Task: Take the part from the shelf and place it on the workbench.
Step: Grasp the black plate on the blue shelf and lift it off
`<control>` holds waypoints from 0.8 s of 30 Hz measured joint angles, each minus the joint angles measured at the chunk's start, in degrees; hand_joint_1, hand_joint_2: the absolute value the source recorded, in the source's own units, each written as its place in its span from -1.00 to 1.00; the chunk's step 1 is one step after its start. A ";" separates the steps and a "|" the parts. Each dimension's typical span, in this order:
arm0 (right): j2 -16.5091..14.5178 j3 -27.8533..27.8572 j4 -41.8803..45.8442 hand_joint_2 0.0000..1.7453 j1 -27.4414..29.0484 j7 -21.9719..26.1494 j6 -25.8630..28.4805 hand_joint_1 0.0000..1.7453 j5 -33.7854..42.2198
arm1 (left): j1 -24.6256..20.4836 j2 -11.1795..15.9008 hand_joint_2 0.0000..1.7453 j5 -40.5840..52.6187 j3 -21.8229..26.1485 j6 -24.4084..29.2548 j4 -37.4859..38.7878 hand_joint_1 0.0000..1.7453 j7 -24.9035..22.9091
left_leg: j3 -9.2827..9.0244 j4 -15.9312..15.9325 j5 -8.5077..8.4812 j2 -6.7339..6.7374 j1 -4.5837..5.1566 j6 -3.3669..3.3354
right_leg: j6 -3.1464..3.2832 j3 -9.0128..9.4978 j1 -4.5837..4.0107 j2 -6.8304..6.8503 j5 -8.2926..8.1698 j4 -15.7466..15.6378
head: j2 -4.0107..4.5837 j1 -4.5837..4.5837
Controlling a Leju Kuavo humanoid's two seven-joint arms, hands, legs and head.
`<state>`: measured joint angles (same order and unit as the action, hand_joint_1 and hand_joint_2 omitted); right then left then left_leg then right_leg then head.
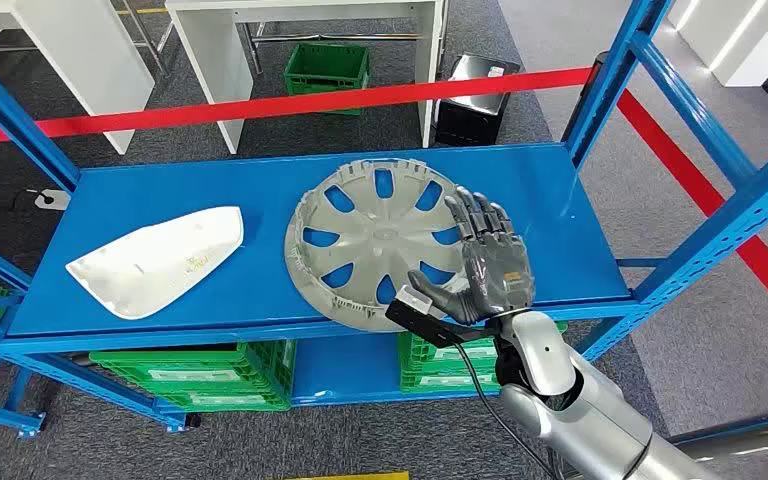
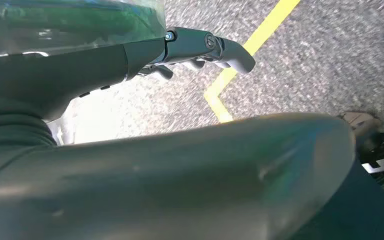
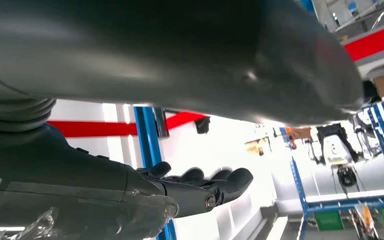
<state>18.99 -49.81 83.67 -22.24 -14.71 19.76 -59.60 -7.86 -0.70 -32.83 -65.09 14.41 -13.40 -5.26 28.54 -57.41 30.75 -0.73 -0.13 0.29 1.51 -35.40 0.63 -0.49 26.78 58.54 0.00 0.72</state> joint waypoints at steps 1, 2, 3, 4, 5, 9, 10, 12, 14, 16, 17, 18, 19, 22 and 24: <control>-0.04 0.00 -0.01 -1.00 -0.02 0.07 0.00 -1.00 0.13 | 0.01 0.00 -1.00 0.00 -0.01 0.00 0.00 -1.00 0.00 | -0.01 0.00 -0.01 0.00 -0.01 0.01 | 0.02 0.00 -0.02 0.00 0.03 0.00 | 0.00 -0.04; -0.07 -0.01 -0.03 -1.00 -0.03 0.13 -0.01 -1.00 0.26 | 0.02 0.00 -1.00 0.01 -0.01 -0.01 0.00 -1.00 -0.01 | -0.02 0.00 -0.01 0.01 -0.02 0.01 | 0.05 0.01 -0.04 0.00 0.06 0.01 | 0.00 -0.09; -0.15 -0.04 -0.08 -1.00 -0.04 0.22 -0.01 -1.00 0.50 | 0.03 0.00 -1.00 0.01 -0.02 -0.01 0.00 -1.00 -0.01 | -0.04 0.01 -0.03 0.01 -0.05 0.02 | 0.13 0.01 -0.10 0.00 0.13 0.02 | 0.00 -0.19; -0.23 -0.09 -0.14 -1.00 -0.05 0.33 -0.02 -1.00 0.73 | 0.02 0.00 -1.00 0.02 -0.02 -0.01 0.00 -1.00 -0.01 | -0.05 0.03 -0.03 0.02 -0.09 0.03 | 0.19 0.01 -0.16 0.00 0.17 0.04 | 0.00 -0.28; -0.33 -0.18 -0.20 -1.00 -0.06 0.45 -0.02 -1.00 0.96 | 0.01 0.00 -1.00 0.02 -0.02 -0.01 0.00 -1.00 -0.01 | -0.07 0.06 -0.03 0.03 -0.14 0.04 | 0.25 0.02 -0.22 0.00 0.21 0.07 | 0.00 -0.35; -1.07 -0.53 -0.28 -1.00 -0.17 1.02 0.01 -1.00 2.32 | 0.00 -0.03 -1.00 0.12 -0.02 -0.03 -0.02 -1.00 0.01 | -0.51 0.86 0.65 0.04 -0.37 0.55 | 0.34 -0.01 -0.50 0.07 0.26 0.23 | 0.00 -0.42; -1.37 -0.61 -0.33 -1.00 -0.28 1.22 0.07 -1.00 2.90 | 0.00 -0.04 -1.00 0.17 -0.03 -0.04 -0.01 -1.00 0.00 | -0.68 1.11 0.89 0.05 -0.41 0.70 | 0.36 0.00 -0.54 0.10 0.27 0.29 | 0.00 -0.39; -2.18 -0.82 -0.53 -1.00 -0.58 1.81 0.30 -1.00 4.24 | 0.00 -0.03 -1.00 0.25 -0.06 -0.07 -0.02 -1.00 -0.01 | -0.84 1.29 1.07 0.06 -0.43 0.81 | 0.38 0.10 -0.55 0.14 0.28 0.33 | 0.00 -0.32; -3.14 -1.06 -0.84 -1.00 -0.92 2.48 0.58 -1.00 5.47 | -0.02 -0.03 -1.00 0.28 -0.11 -0.09 -0.02 -1.00 -0.01 | -0.94 1.29 1.07 0.07 -0.38 0.80 | 0.38 0.25 -0.51 0.14 0.26 0.32 | 0.00 -0.29; -4.09 -1.31 -1.33 -1.00 -1.28 3.17 0.87 -1.00 6.64 | -0.04 -0.04 -1.00 0.33 -0.21 -0.12 -0.02 -1.00 -0.01 | -1.06 1.27 1.05 0.08 -0.34 0.78 | 0.34 0.39 -0.47 0.14 0.22 0.29 | 0.00 -0.29; -4.57 -1.45 -1.64 -1.00 -1.46 3.61 1.04 -1.00 7.47 | -0.05 -0.04 -1.00 0.40 -0.29 -0.14 -0.02 -1.00 -0.01 | -1.11 1.27 1.04 0.08 -0.32 0.76 | 0.31 0.44 -0.45 0.14 0.21 0.27 | 0.00 -0.28; -5.07 -1.60 -2.06 -1.00 -1.67 4.04 1.21 -1.00 8.31 | -0.07 -0.04 -1.00 0.48 -0.36 -0.18 -0.02 -1.00 -0.01 | -1.15 1.25 1.03 0.09 -0.30 0.74 | 0.28 0.46 -0.43 0.14 0.19 0.25 | 0.00 -0.28; -5.59 -1.77 -2.58 -1.00 -1.88 4.46 1.37 -1.00 9.22 | -0.10 -0.04 -1.00 0.60 -0.42 -0.25 -0.02 -1.00 -0.01 | -1.17 1.24 1.03 0.09 -0.29 0.73 | 0.26 0.48 -0.42 0.13 0.17 0.24 | 0.00 -0.29; -7.05 -2.25 -4.59 -1.00 -2.51 5.25 1.73 -1.00 10.98 | -0.23 -0.04 -1.00 0.97 -0.56 -0.45 -0.02 -1.00 -0.03 | -1.20 1.22 1.02 0.09 -0.26 0.72 | 0.23 0.50 -0.39 0.14 0.16 0.21 | 0.00 -0.29; -7.86 -2.46 -6.33 -1.00 -2.92 5.65 1.84 -1.00 12.30 | -0.30 -0.04 -1.00 1.13 -0.75 -0.51 -0.02 -1.00 -0.05 | -1.21 1.21 1.02 0.09 -0.25 0.72 | 0.22 0.51 -0.39 0.13 0.15 0.19 | 0.00 -0.29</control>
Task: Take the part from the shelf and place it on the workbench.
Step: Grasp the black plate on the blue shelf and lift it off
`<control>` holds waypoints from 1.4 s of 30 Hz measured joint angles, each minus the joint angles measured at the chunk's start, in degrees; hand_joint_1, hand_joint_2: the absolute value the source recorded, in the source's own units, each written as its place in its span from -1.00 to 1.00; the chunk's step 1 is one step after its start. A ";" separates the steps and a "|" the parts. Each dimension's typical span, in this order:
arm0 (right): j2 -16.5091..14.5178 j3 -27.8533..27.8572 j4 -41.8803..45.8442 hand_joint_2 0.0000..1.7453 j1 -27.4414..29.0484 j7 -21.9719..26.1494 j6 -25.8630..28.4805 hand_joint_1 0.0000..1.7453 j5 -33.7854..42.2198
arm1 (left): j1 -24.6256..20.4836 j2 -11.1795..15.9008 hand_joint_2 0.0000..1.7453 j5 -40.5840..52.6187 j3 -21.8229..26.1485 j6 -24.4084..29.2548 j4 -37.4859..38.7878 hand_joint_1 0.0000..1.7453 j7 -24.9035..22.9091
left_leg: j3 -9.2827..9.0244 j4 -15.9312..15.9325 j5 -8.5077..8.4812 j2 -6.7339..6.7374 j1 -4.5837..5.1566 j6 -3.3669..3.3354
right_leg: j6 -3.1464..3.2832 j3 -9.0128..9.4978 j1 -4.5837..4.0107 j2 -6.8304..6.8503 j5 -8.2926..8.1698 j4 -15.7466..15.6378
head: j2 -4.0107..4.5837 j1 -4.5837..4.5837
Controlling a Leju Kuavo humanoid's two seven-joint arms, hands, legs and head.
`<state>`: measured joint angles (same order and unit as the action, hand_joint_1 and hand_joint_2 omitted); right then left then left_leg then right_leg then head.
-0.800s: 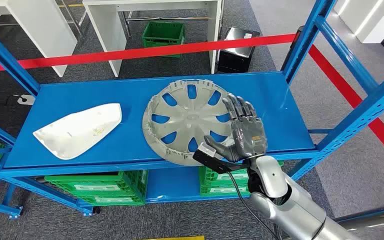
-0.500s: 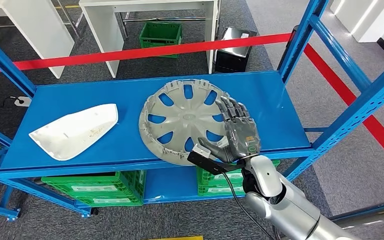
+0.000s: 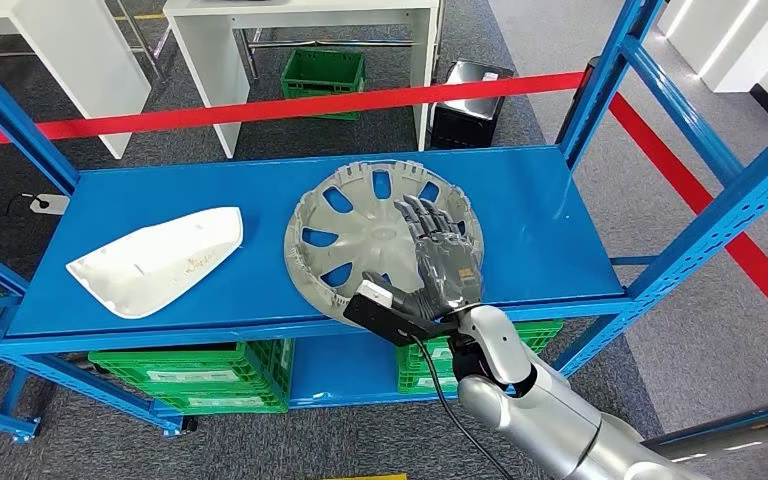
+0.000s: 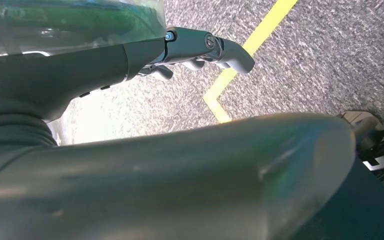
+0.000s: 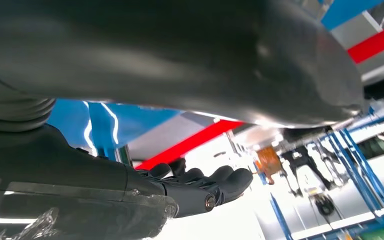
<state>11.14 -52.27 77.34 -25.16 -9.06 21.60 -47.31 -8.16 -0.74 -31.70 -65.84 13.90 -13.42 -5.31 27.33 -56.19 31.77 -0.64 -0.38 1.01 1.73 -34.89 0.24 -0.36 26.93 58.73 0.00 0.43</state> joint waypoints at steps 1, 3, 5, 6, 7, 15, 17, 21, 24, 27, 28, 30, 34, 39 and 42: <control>-0.29 -0.07 -0.88 -1.00 -0.17 0.21 0.01 -1.00 0.71 | -0.02 0.00 -1.00 0.03 -0.09 -0.01 0.00 -1.00 -0.01 | 0.00 0.00 0.00 0.00 0.00 0.00 | 0.00 0.00 0.00 0.00 0.00 -0.01 | 0.00 0.00; -0.61 -0.20 -2.38 -1.00 -0.35 0.58 0.00 -1.00 1.83 | -0.03 0.01 -1.00 0.08 -0.16 -0.01 0.00 -1.00 -0.05 | 0.00 -0.01 0.00 0.00 0.00 -0.01 | -0.01 0.01 0.01 0.01 0.00 -0.02 | 0.00 0.00; -0.80 -0.26 -3.92 -1.00 -0.55 0.78 0.04 -1.00 2.82 | -0.02 0.02 -1.00 0.14 -0.21 -0.06 0.00 -1.00 -0.15 | 0.00 -0.01 0.01 0.00 0.00 -0.01 | -0.01 0.01 0.01 0.00 0.00 -0.02 | 0.00 0.00; -0.88 -0.26 -4.80 -1.00 -0.71 0.85 0.11 -1.00 3.34 | -0.02 0.02 -1.00 0.16 -0.23 -0.11 0.00 -1.00 -0.20 | 0.00 -0.01 0.01 0.00 0.00 -0.01 | -0.01 0.01 0.01 0.00 0.00 -0.02 | 0.00 0.00; -0.93 -0.25 -5.67 -1.00 -0.89 0.95 0.22 -1.00 3.82 | -0.02 0.03 -1.00 0.17 -0.26 -0.17 0.00 -1.00 -0.24 | 0.00 -0.01 0.01 0.00 0.01 -0.01 | -0.01 0.01 0.01 0.00 0.00 -0.03 | 0.00 0.00; -0.97 0.72 -13.02 -1.00 -1.86 2.27 0.52 -1.00 10.67 | 0.00 0.04 -1.00 0.19 -0.35 -0.26 0.00 -1.00 -0.05 | -0.03 -0.02 0.01 0.00 0.01 -0.01 | -0.01 0.04 0.02 0.00 -0.01 -0.04 | 0.00 0.00; -0.99 1.03 -14.42 -1.00 -1.90 2.72 0.52 -1.00 11.46 | 0.00 0.04 -1.00 0.19 -0.43 -0.24 0.00 -1.00 -0.02 | -0.03 -0.02 0.01 0.00 0.01 -0.01 | -0.01 0.04 0.02 0.00 -0.01 -0.04 | 0.00 0.00; -1.11 1.57 -16.58 -1.00 -2.13 3.99 0.63 -1.00 12.92 | -0.01 0.04 -1.00 0.33 -0.59 -0.32 0.00 -1.00 -0.01 | -0.03 -0.02 0.01 0.00 0.01 -0.01 | -0.01 0.04 0.02 0.00 -0.01 -0.04 | 0.00 -0.01; -1.57 1.62 -17.74 -1.00 -2.67 4.99 0.47 -1.00 13.19 | -0.08 0.04 -1.00 0.80 -0.64 -0.46 0.00 -1.00 -0.01 | -0.04 -0.02 0.01 0.02 0.01 -0.01 | -0.01 0.04 0.02 -0.02 -0.01 -0.04 | 0.00 0.00; -2.42 1.35 -18.68 -1.00 -3.87 4.41 -0.10 -1.00 12.42 | -0.24 0.03 -1.00 1.30 -0.68 -0.61 0.00 -1.00 -0.10 | -0.05 -0.02 0.00 0.02 0.01 -0.02 | -0.01 0.05 0.02 -0.02 -0.01 -0.04 | 0.00 0.00; -2.75 1.20 -19.01 -1.00 -4.43 3.94 -0.29 -1.00 12.04 | -0.33 0.02 -1.00 1.39 -0.69 -0.65 0.00 -1.00 -0.19 | -0.05 -0.02 0.00 0.02 0.01 -0.02 | 0.00 0.05 0.02 -0.02 -0.02 -0.04 | 0.00 0.00; -3.47 0.88 -19.71 -1.00 -5.76 2.89 -0.75 -1.00 11.29 | -0.55 0.02 -1.00 1.68 -0.70 -0.77 0.00 -1.00 -0.32 | -0.05 -0.02 -0.02 0.03 0.01 -0.04 | 0.01 0.06 0.02 -0.02 -0.03 -0.03 | 0.00 -0.01; -4.92 0.20 -21.35 -1.00 -8.71 1.40 -2.30 -1.00 10.25 | -0.86 0.01 -1.00 2.18 -0.72 -1.11 0.00 -1.00 -0.41 | -0.06 -0.02 -0.04 0.03 0.01 -0.07 | -0.04 0.06 0.02 -0.02 -0.08 -0.03 | 0.00 0.01; -6.63 -0.57 -23.33 -1.00 -10.97 1.16 -2.99 -1.00 9.96 | -0.89 -0.04 -1.00 2.28 -0.72 -1.49 0.00 -1.00 -0.50 | -0.06 -0.02 -0.04 0.03 0.01 -0.07 | -0.04 0.07 0.02 -0.02 -0.08 -0.04 | 0.00 -0.01; -7.51 -1.07 -24.38 -1.00 -11.69 1.31 -2.94 -1.00 9.96 | -0.89 -0.08 -1.00 2.28 -0.73 -1.51 0.00 -1.00 -0.51 | -0.06 -0.02 -0.04 0.02 0.01 -0.07 | -0.04 0.07 0.02 -0.02 -0.08 -0.04 | 0.00 -0.01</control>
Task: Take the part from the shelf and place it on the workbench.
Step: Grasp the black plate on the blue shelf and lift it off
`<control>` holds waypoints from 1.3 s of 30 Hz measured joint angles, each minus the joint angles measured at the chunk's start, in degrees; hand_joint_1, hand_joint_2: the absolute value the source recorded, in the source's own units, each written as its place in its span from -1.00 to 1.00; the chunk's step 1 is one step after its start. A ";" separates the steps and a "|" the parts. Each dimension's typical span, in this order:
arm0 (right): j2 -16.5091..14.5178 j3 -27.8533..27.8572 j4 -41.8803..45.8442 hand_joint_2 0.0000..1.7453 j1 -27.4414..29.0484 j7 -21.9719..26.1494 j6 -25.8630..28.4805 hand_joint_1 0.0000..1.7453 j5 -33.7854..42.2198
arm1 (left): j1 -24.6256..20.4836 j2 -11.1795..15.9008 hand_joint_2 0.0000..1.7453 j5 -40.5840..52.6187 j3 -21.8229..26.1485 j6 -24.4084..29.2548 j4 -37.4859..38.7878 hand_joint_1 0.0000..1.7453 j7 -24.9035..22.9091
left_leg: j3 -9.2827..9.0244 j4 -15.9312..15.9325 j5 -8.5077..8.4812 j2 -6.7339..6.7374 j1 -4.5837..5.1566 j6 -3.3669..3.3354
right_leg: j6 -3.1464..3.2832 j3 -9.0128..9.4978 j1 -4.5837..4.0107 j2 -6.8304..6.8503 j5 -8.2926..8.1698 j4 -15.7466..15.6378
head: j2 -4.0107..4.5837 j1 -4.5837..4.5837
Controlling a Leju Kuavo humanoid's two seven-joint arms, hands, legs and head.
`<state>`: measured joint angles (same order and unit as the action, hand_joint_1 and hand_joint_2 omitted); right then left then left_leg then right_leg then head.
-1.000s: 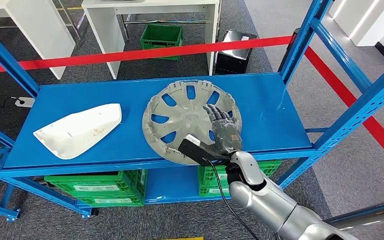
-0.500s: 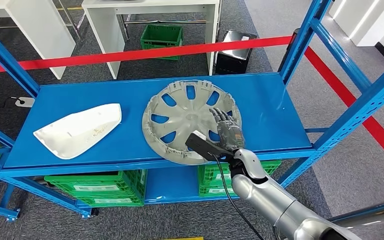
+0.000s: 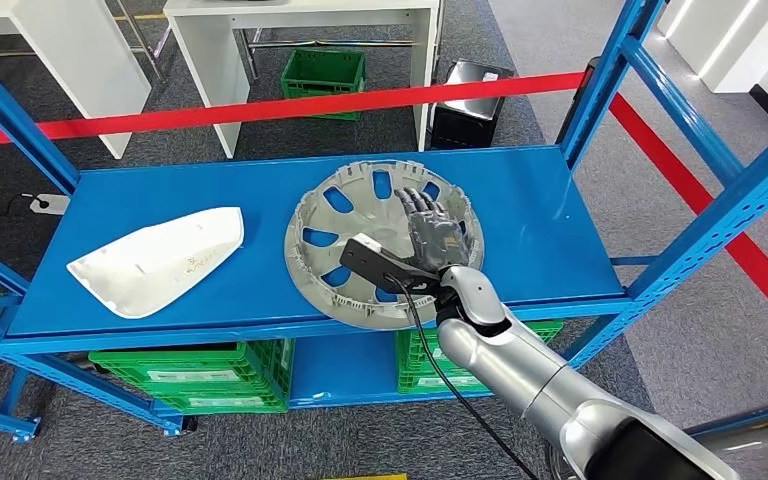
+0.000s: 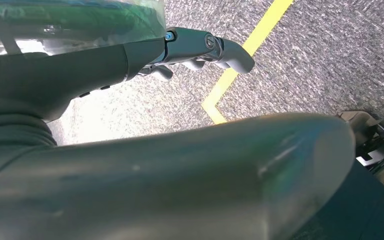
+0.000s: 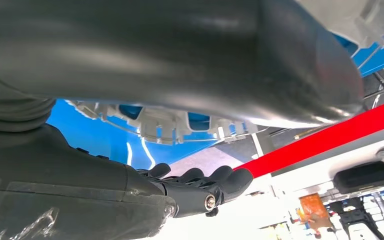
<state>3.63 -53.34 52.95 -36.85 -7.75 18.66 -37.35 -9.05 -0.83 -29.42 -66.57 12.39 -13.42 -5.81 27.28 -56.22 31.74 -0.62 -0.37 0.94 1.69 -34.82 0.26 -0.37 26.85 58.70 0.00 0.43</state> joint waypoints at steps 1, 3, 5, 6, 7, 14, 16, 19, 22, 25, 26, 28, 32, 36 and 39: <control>-0.24 -0.16 -0.34 -1.00 -0.17 0.06 0.04 -1.00 0.01 | 0.00 -0.01 -1.00 0.00 -0.01 -0.01 0.00 -1.00 0.00 | 0.00 0.00 0.00 0.00 0.00 0.00 | 0.00 0.00 0.00 0.00 0.00 0.00 | 0.00 0.00; -0.73 -0.46 -1.01 -1.00 -0.47 0.31 0.24 -1.00 0.13 | 0.00 -0.03 -1.00 0.03 -0.01 -0.03 0.00 -1.00 0.00 | 0.01 0.00 0.00 0.00 0.00 0.00 | 0.00 0.00 0.00 -0.01 0.00 0.00 | 0.00 0.01; -1.30 -0.72 -1.86 -1.00 -0.84 0.84 0.83 -1.00 0.51 | 0.01 -0.04 -1.00 0.09 -0.01 -0.03 0.00 -1.00 -0.01 | 0.00 0.00 0.00 0.00 0.00 0.00 | 0.00 0.01 0.00 -0.01 0.00 0.00 | 0.00 0.01; -1.61 -0.84 -2.38 -1.00 -1.07 1.16 1.19 -1.00 0.78 | 0.01 -0.04 -1.00 0.10 -0.01 -0.03 0.00 -1.00 -0.02 | 0.00 0.00 0.00 0.00 0.00 0.00 | 0.00 0.01 0.00 -0.01 0.00 0.00 | 0.00 0.01; -1.94 -0.96 -2.93 -1.00 -1.29 1.44 1.52 -1.00 1.04 | 0.01 -0.03 -1.00 0.11 -0.01 -0.02 0.00 -1.00 -0.02 | 0.00 0.00 0.00 0.00 0.00 0.00 | 0.00 0.01 0.00 0.00 0.00 -0.01 | 0.00 0.01; -3.62 -2.69 -5.64 -1.00 -2.21 -3.14 2.78 -1.00 -8.70 | 0.13 0.06 -1.00 -0.07 -0.01 0.14 0.00 -1.00 -0.51 | -0.01 0.00 0.00 0.00 0.00 0.00 | 0.00 0.03 0.00 -0.01 0.00 0.00 | 0.00 0.00; -4.05 -3.96 -5.86 -1.00 -2.37 -5.43 2.37 -1.00 -14.38 | 0.22 0.10 -1.00 -0.15 -0.01 0.14 0.00 -1.00 -0.55 | -0.01 0.00 0.00 0.00 0.00 0.00 | 0.00 0.03 -0.01 0.00 0.00 0.00 | 0.00 0.01; -4.73 -5.53 -5.80 -1.00 -2.39 -6.75 1.05 -1.00 -18.68 | 0.27 0.10 -1.00 -0.08 -0.01 0.14 0.00 -1.00 -0.54 | -0.01 0.00 0.00 0.00 0.00 0.00 | 0.00 0.03 -0.01 0.00 0.00 0.00 | 0.00 0.01; -5.39 -6.66 -5.48 -1.00 -2.47 -6.92 0.05 -1.00 -20.25 | 0.19 0.07 -1.00 0.10 -0.01 0.12 0.00 -1.00 -0.51 | -0.02 0.00 0.00 0.00 0.00 0.00 | 0.00 0.03 -0.01 -0.01 0.00 0.00 | 0.00 0.01; -6.15 -7.51 -5.22 -1.00 -2.71 -6.85 -0.42 -1.00 -21.28 | 0.00 0.02 -1.00 0.52 -0.01 0.04 0.00 -1.00 -0.38 | -0.02 -0.01 0.00 0.00 0.00 0.00 | -0.01 0.04 -0.01 -0.01 -0.01 0.00 | 0.00 0.01; -6.41 -7.72 -5.22 -1.00 -2.81 -6.75 -0.45 -1.00 -21.44 | -0.07 -0.01 -1.00 0.67 -0.01 0.02 0.00 -1.00 -0.31 | -0.02 -0.01 0.00 0.00 0.00 0.00 | -0.01 0.04 -0.01 -0.01 -0.01 0.00 | 0.00 0.01; -6.96 -8.05 -5.23 -1.00 -3.01 -6.29 -0.25 -1.00 -21.51 | -0.23 -0.10 -1.00 0.90 -0.01 0.01 0.00 -1.00 -0.16 | -0.02 -0.01 0.00 0.00 0.00 0.00 | -0.01 0.05 -0.01 -0.01 -0.01 0.00 | 0.00 0.01; -7.93 -8.62 -5.25 -1.00 -3.25 -5.39 0.69 -1.00 -21.45 | -0.45 -0.26 -1.00 0.98 -0.01 0.01 0.00 -1.00 0.00 | -0.03 -0.02 0.00 0.00 0.00 0.00 | -0.02 0.05 -0.01 -0.01 -0.01 0.00 | 0.00 0.01; -8.42 -8.99 -5.31 -1.00 -3.25 -5.14 1.33 -1.00 -21.17 | -0.45 -0.26 -1.00 0.98 -0.01 0.07 0.00 -1.00 -0.02 | -0.03 -0.02 0.00 0.00 0.00 0.00 | -0.02 0.05 -0.01 -0.01 -0.02 0.00 | 0.00 0.01; -8.62 -9.12 -5.39 -1.00 -3.21 -4.86 1.85 -1.00 -20.13 | -0.40 -0.24 -1.00 0.98 -0.01 0.10 0.00 -1.00 -0.35 | -0.03 -0.02 0.00 0.00 0.00 0.00 | -0.02 0.05 -0.01 -0.01 -0.02 -0.01 | 0.00 0.01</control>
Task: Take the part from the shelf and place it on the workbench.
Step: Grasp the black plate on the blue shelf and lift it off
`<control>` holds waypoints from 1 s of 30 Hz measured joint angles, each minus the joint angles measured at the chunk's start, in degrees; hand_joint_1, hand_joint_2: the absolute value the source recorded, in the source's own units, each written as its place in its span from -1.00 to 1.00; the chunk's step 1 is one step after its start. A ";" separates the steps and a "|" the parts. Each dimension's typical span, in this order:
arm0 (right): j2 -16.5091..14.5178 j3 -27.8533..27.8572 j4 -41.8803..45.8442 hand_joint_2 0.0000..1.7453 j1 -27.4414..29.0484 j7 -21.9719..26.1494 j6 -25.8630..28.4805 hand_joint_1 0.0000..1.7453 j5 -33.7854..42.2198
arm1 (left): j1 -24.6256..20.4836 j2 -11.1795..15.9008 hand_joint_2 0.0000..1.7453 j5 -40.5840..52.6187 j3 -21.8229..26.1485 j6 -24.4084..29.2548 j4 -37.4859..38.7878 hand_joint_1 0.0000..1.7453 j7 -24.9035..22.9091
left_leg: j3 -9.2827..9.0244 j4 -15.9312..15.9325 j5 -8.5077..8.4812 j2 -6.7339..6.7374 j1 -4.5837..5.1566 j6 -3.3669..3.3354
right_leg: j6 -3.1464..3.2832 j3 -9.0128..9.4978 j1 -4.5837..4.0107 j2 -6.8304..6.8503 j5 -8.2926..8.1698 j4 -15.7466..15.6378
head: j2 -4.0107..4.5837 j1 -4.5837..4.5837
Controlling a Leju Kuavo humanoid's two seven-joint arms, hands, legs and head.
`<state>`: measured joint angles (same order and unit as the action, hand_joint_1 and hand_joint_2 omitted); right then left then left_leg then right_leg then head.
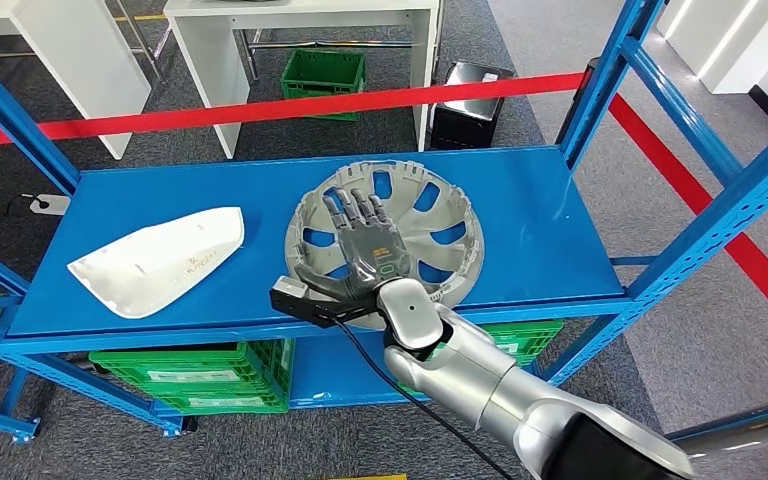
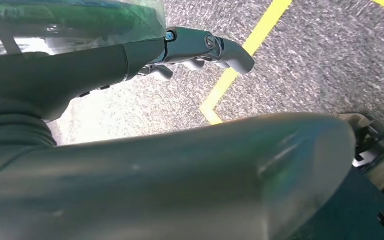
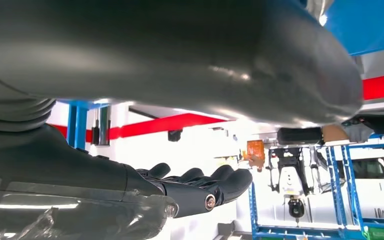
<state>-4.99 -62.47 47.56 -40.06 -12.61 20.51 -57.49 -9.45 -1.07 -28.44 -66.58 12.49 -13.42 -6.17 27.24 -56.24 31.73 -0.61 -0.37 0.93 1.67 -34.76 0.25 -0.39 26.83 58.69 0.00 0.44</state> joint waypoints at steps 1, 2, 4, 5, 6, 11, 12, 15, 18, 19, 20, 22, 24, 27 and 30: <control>-0.03 -0.02 -0.07 -1.00 0.03 0.15 0.31 -1.00 0.53 | 0.04 0.01 -1.00 0.00 0.00 0.01 0.00 -1.00 -0.12 | 0.00 0.00 0.00 0.00 0.00 0.00 | 0.00 0.00 0.00 0.00 0.00 0.00 | 0.00 0.00; -0.05 -0.01 -0.18 -1.00 0.09 0.34 0.68 -1.00 1.14 | 0.09 0.03 -1.00 0.00 0.00 0.02 0.00 -1.00 -0.18 | 0.00 0.00 0.00 0.00 0.00 0.00 | 0.00 0.00 0.00 0.00 0.00 0.00 | 0.00 0.00; -0.07 0.12 -0.50 -1.00 0.31 0.87 1.55 -1.00 2.52 | 0.21 0.08 -1.00 0.01 0.00 0.03 0.00 -1.00 -0.19 | 0.00 0.00 0.00 0.00 0.00 0.00 | 0.00 0.00 0.00 0.00 0.00 0.00 | 0.00 0.00; -0.08 0.22 -0.72 -1.00 0.49 1.19 1.96 -1.00 3.24 | 0.25 0.11 -1.00 0.01 0.00 0.03 0.00 -1.00 -0.19 | 0.00 0.00 0.00 0.00 0.00 0.00 | 0.00 0.01 0.00 0.00 0.00 0.00 | 0.00 0.00; -0.09 0.32 -0.97 -1.00 0.70 1.49 2.30 -1.00 3.90 | 0.28 0.14 -1.00 0.02 0.00 0.03 0.00 -1.00 -0.19 | 0.00 0.00 0.00 0.00 0.00 0.00 | 0.00 0.01 0.00 0.00 0.00 0.00 | 0.00 0.00; -0.23 0.73 -2.59 -1.00 1.66 2.72 2.96 -1.00 6.85 | 0.30 0.27 -1.00 0.14 0.00 0.04 0.00 -1.00 -0.19 | -0.01 0.00 0.00 0.00 0.00 0.00 | 0.00 0.01 0.00 0.00 0.00 0.00 | 0.00 0.00; -0.30 0.81 -3.00 -1.00 1.85 3.00 2.98 -1.00 7.46 | 0.30 0.28 -1.00 0.21 0.00 0.04 0.00 -1.00 -0.19 | -0.01 0.00 0.00 0.00 0.00 0.00 | 0.00 0.01 0.00 0.00 0.00 0.00 | 0.00 0.00; -0.55 1.08 -4.16 -1.00 2.43 3.94 2.98 -1.00 9.01 | 0.30 0.30 -1.00 0.58 0.00 0.03 0.00 -1.00 -0.19 | -0.01 0.00 0.00 0.00 0.00 0.00 | 0.00 0.01 0.00 0.00 0.00 0.00 | 0.00 0.00; -0.82 1.46 -5.24 -1.00 2.88 4.86 2.96 -1.00 10.22 | 0.29 0.30 -1.00 0.93 0.00 0.03 0.00 -1.00 -0.19 | -0.01 0.00 0.00 0.00 0.00 0.00 | 0.00 0.01 0.00 0.00 0.00 0.00 | 0.00 0.00; -0.92 1.58 -5.60 -1.00 2.97 5.13 2.96 -1.00 10.52 | 0.28 0.30 -1.00 0.99 0.00 0.03 0.00 -1.00 -0.19 | -0.01 0.00 0.00 0.00 0.00 0.00 | 0.00 0.01 0.00 0.00 0.00 0.00 | 0.00 0.00; -1.02 1.69 -5.95 -1.00 3.03 5.34 2.96 -1.00 10.77 | 0.28 0.30 -1.00 1.02 0.00 0.03 0.00 -1.00 -0.19 | -0.01 0.00 0.00 0.00 0.00 0.00 | 0.00 0.01 0.00 0.00 0.00 0.00 | 0.00 0.00; -1.25 1.85 -6.61 -1.00 3.13 5.77 2.97 -1.00 11.27 | 0.27 0.30 -1.00 1.03 0.00 0.04 0.00 -1.00 -0.19 | -0.01 0.00 0.00 0.00 0.00 0.00 | 0.00 0.01 0.00 0.00 0.00 0.00 | 0.00 0.00; -1.48 1.91 -7.22 -1.00 3.23 5.99 2.98 -1.00 11.54 | 0.27 0.30 -1.00 1.03 0.00 0.06 0.00 -1.00 -0.19 | -0.01 0.00 0.00 0.00 0.00 0.00 | 0.00 0.01 0.00 0.00 0.00 0.00 | 0.00 0.00; -1.71 1.95 -7.87 -1.00 3.56 6.03 2.97 -1.00 11.99 | 0.27 0.30 -1.00 1.03 0.00 0.08 0.00 -1.00 -0.19 | -0.01 0.00 0.00 0.00 0.00 0.00 | 0.00 0.01 0.00 0.00 0.00 0.00 | 0.00 0.00; -1.94 2.00 -8.61 -1.00 3.83 6.03 2.88 -1.00 12.74 | 0.28 0.30 -1.00 1.03 0.00 0.08 0.00 -1.00 -0.22 | -0.01 0.00 0.00 0.00 0.00 0.00 | 0.00 0.01 0.00 0.00 0.00 0.00 | 0.00 -0.01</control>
<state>-6.93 -60.47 38.95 -36.24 -6.58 23.39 -44.75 -9.17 -0.77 -27.41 -66.58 12.57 -13.42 -6.39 27.24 -56.24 31.73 -0.61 -0.37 0.93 1.67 -34.75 0.25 -0.39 26.83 58.69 0.00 0.43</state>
